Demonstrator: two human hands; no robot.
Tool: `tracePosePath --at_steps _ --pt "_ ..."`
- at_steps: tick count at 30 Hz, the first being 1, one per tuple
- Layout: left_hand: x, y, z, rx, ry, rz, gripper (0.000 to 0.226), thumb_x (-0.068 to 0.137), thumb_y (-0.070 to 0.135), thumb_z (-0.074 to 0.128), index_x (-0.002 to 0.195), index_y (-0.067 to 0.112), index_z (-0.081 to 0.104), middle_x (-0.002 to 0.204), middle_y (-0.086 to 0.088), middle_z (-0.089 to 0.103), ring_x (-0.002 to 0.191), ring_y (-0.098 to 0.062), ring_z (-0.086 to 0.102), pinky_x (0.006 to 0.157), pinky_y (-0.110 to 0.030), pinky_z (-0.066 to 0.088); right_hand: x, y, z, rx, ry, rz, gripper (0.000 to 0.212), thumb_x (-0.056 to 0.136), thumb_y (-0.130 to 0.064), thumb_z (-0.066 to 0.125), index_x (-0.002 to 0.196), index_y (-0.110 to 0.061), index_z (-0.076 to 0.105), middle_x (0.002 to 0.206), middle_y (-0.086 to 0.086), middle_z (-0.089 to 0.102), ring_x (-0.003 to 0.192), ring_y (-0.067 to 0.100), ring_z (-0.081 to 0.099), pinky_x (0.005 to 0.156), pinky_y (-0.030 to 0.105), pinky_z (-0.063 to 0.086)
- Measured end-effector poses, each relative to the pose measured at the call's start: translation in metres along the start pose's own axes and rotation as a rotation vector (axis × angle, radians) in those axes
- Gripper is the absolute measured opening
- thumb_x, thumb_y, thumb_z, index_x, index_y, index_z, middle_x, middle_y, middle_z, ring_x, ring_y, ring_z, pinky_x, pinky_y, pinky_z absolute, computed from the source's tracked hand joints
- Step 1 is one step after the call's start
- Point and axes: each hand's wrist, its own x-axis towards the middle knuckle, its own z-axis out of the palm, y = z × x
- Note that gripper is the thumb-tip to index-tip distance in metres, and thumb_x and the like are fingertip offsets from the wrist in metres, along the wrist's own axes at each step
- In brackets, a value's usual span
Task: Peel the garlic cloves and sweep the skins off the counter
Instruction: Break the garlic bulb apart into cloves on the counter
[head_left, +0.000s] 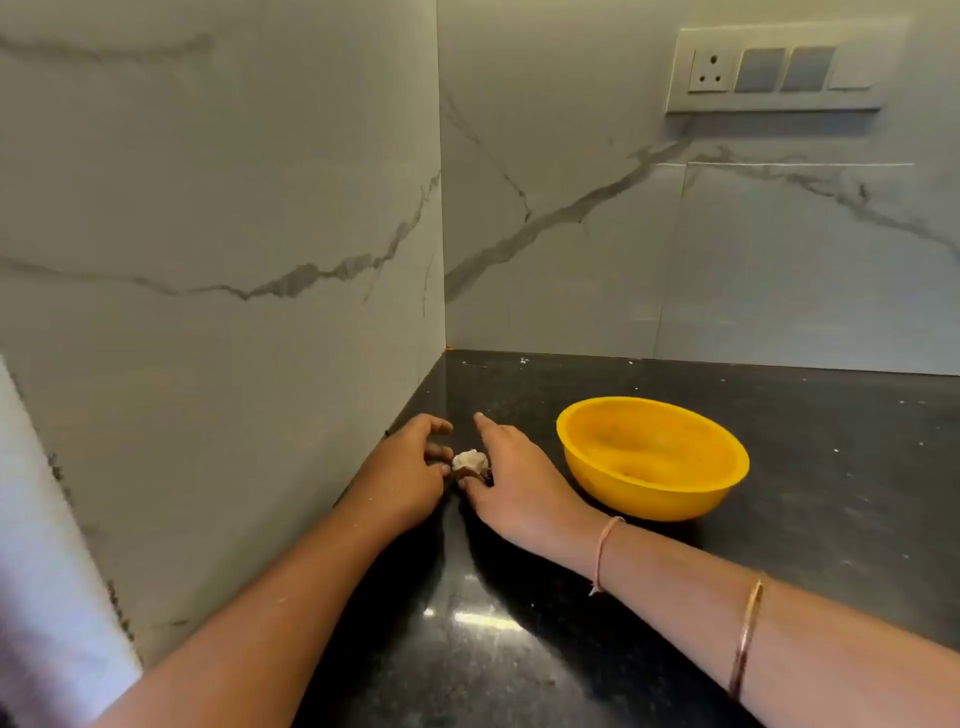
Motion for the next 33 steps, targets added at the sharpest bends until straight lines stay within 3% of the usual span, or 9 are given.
tracePosePath --at_steps 4,8,13,25,33 --pt "0.001 -0.004 0.004 -0.017 0.019 -0.006 0.04 0.09 0.008 0.058 0.126 0.023 0.048 0.11 0.004 0.067 0.101 -0.011 0.06 0.084 -0.023 0.041 0.005 0.005 0.001 -0.028 0.029 0.029 0.065 0.09 -0.028 0.06 0.146 -0.014 0.028 0.14 0.006 0.045 0.131 0.025 0.039 0.107 0.037 0.037" --pt "0.001 -0.003 0.006 -0.049 0.059 -0.006 0.036 0.089 0.011 0.059 0.121 0.025 0.051 0.102 0.007 0.069 0.094 -0.008 0.06 0.074 -0.02 0.039 0.006 0.007 0.0 -0.007 0.074 -0.009 0.039 0.09 -0.023 0.061 0.127 -0.015 0.056 0.123 0.004 0.059 0.115 0.019 0.053 0.097 0.027 0.043" --pt "0.0 -0.001 0.006 -0.107 0.061 -0.029 0.036 0.087 0.014 0.062 0.119 0.024 0.052 0.097 0.007 0.069 0.091 -0.01 0.063 0.082 -0.027 0.047 0.004 0.011 -0.002 0.104 0.083 -0.002 0.035 0.087 -0.017 0.064 0.122 -0.017 0.06 0.118 0.0 0.064 0.105 0.01 0.058 0.081 0.012 0.039" --pt "-0.005 0.011 0.005 -0.232 -0.018 -0.027 0.04 0.082 0.021 0.07 0.115 0.026 0.049 0.091 0.006 0.07 0.09 -0.012 0.066 0.088 -0.034 0.05 0.004 0.018 0.0 0.236 0.139 -0.007 0.025 0.08 -0.011 0.07 0.102 -0.02 0.063 0.108 -0.001 0.061 0.097 0.011 0.059 0.086 0.026 0.053" --pt "-0.005 0.009 0.008 -0.278 0.018 -0.068 0.033 0.078 0.019 0.073 0.094 0.032 0.047 0.09 -0.001 0.069 0.085 -0.018 0.067 0.084 -0.038 0.054 0.005 0.022 -0.004 0.281 0.125 0.008 0.025 0.078 -0.013 0.073 0.101 -0.02 0.067 0.102 -0.002 0.066 0.092 0.009 0.061 0.083 0.026 0.054"
